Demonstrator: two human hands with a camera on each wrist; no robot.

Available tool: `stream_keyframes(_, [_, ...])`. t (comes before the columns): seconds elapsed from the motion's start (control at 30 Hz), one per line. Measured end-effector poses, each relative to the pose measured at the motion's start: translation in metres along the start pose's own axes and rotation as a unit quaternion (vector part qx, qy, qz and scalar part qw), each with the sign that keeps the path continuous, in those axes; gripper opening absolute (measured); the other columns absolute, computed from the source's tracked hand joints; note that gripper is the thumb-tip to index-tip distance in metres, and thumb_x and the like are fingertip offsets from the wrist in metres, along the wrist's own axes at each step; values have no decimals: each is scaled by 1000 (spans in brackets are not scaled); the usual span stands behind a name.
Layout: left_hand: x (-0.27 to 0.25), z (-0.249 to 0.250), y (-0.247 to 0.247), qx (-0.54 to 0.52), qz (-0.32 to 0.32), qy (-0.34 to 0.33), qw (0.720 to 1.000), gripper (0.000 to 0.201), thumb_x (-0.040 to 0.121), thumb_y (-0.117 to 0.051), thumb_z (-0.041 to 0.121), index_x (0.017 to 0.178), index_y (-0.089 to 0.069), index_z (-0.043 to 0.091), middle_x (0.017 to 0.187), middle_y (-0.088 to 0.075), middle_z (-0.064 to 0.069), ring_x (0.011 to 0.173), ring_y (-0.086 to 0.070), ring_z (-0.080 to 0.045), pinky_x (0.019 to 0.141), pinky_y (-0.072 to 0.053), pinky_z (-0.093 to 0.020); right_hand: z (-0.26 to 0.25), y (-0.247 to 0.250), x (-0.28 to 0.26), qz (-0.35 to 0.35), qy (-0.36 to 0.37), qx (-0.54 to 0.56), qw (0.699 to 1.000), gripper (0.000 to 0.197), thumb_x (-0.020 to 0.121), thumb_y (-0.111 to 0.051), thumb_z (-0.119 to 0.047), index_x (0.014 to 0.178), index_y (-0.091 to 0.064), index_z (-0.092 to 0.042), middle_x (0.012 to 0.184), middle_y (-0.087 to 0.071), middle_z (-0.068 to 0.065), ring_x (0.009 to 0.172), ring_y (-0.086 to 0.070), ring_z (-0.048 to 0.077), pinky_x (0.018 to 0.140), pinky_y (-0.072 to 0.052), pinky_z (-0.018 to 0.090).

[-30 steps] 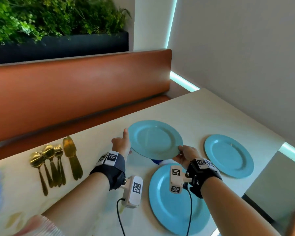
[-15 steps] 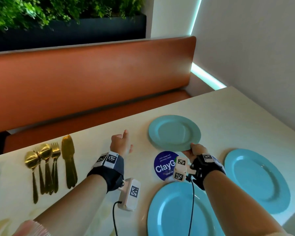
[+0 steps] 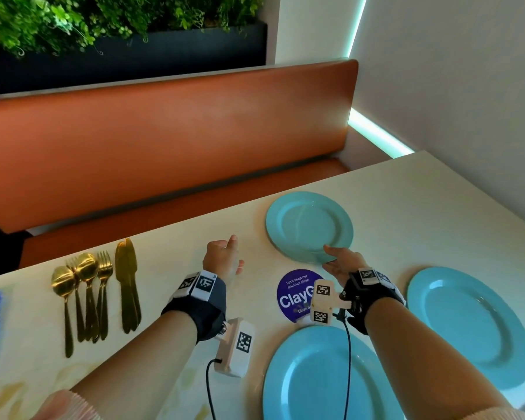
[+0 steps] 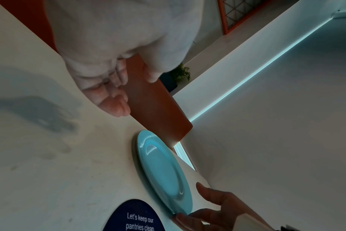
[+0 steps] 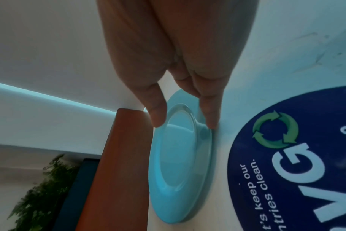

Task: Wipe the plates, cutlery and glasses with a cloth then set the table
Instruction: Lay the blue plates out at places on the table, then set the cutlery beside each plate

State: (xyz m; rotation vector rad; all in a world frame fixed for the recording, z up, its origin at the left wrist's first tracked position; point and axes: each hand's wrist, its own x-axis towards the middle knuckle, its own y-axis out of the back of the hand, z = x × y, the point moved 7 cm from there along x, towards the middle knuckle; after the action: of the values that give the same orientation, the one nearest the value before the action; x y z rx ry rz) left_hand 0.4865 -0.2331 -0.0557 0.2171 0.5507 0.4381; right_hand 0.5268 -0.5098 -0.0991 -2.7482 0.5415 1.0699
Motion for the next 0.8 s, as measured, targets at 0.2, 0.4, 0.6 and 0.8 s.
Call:
stream_keyframes(0.2, [-4, -8, 6, -7, 13, 13, 1000, 43, 99, -45, 34, 132, -47, 7, 120, -61, -11, 79, -62, -19, 67, -52, -23, 1, -4, -12, 14, -9, -96, 995, 42, 83, -66, -9, 120, -51, 4, 79, -51, 15, 79, -55, 29, 74, -54, 38])
stream_keyframes(0.4, [-12, -20, 24, -7, 6, 40, 999, 42, 96, -52, 27, 132, -46, 6, 112, -59, -11, 81, -61, -22, 67, -54, -27, 1, -7, -34, 29, -16, -141, 989, 17, 87, -58, -6, 98, -47, 1, 72, -48, 14, 61, -51, 24, 80, -56, 42])
stream_keyframes(0.6, [-8, -42, 73, 61, 31, 44, 997, 44, 90, -57, 31, 127, -50, 9, 119, -63, -15, 107, -63, -34, 95, -51, -42, 7, -49, -77, -36, 2, -155, 987, 20, 91, -50, -2, 72, -47, -6, 66, -47, 9, 55, -46, 18, 49, -47, 28])
stream_keyframes(0.8, [-8, -72, 151, 155, 74, 64, 983, 42, 93, -51, 25, 129, -48, 3, 128, -57, -16, 114, -58, -33, 96, -47, -35, 42, -107, -127, -104, 9, -210, 972, 24, 94, -46, -6, 70, -49, -9, 71, -52, 7, 59, -48, 18, 54, -42, 27])
